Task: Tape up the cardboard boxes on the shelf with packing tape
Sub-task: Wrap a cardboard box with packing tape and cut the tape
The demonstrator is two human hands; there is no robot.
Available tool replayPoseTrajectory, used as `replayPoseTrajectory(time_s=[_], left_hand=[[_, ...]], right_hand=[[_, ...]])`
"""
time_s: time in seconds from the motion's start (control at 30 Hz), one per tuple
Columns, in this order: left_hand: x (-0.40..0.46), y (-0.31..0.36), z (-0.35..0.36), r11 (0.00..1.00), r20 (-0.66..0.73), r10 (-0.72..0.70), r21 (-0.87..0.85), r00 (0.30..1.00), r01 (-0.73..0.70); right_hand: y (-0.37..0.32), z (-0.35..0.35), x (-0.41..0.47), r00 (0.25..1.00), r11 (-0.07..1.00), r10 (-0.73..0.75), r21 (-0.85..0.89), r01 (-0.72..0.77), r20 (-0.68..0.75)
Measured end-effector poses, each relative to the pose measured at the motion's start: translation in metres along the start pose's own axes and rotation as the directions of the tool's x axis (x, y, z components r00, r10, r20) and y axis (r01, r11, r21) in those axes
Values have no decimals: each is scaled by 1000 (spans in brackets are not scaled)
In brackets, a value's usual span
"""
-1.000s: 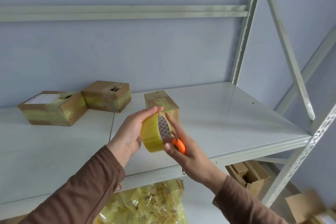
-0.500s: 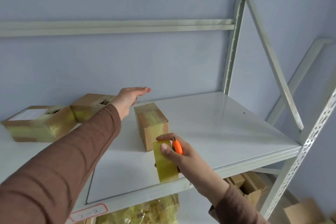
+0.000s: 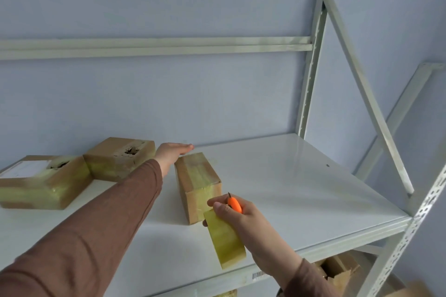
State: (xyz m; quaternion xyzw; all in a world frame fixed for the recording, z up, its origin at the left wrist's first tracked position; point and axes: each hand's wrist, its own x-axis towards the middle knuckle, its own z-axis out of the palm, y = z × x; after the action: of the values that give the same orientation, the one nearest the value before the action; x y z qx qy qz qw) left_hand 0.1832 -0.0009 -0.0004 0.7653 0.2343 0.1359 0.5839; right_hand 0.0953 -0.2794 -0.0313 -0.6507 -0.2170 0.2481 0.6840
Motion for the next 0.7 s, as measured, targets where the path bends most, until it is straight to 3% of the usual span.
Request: replayPoseTrajectory(time_s=[0.1, 0.33, 0.47, 0.57, 0.7], left_hand=[[3, -12, 8, 989, -43, -137, -63, 990, 134], [16, -17, 9, 903, 26, -422, -77, 906, 422], [19, -13, 8, 840, 58, -520, -148, 852, 522], [20, -15, 8, 752, 168, -580, -265, 797, 603], [15, -18, 0, 664, 273, -577, -393, 770, 637]], right_hand=[[5, -3, 5, 1000, 1000, 15, -13, -15, -6], [20, -2, 16, 1000, 996, 5, -85, -7, -21], [24, -3, 22, 999, 992, 13, -127, -18, -38], [28, -4, 26, 999, 991, 21, -134, -26, -42], [29, -1, 30, 999, 992, 21, -127, -24, -25]])
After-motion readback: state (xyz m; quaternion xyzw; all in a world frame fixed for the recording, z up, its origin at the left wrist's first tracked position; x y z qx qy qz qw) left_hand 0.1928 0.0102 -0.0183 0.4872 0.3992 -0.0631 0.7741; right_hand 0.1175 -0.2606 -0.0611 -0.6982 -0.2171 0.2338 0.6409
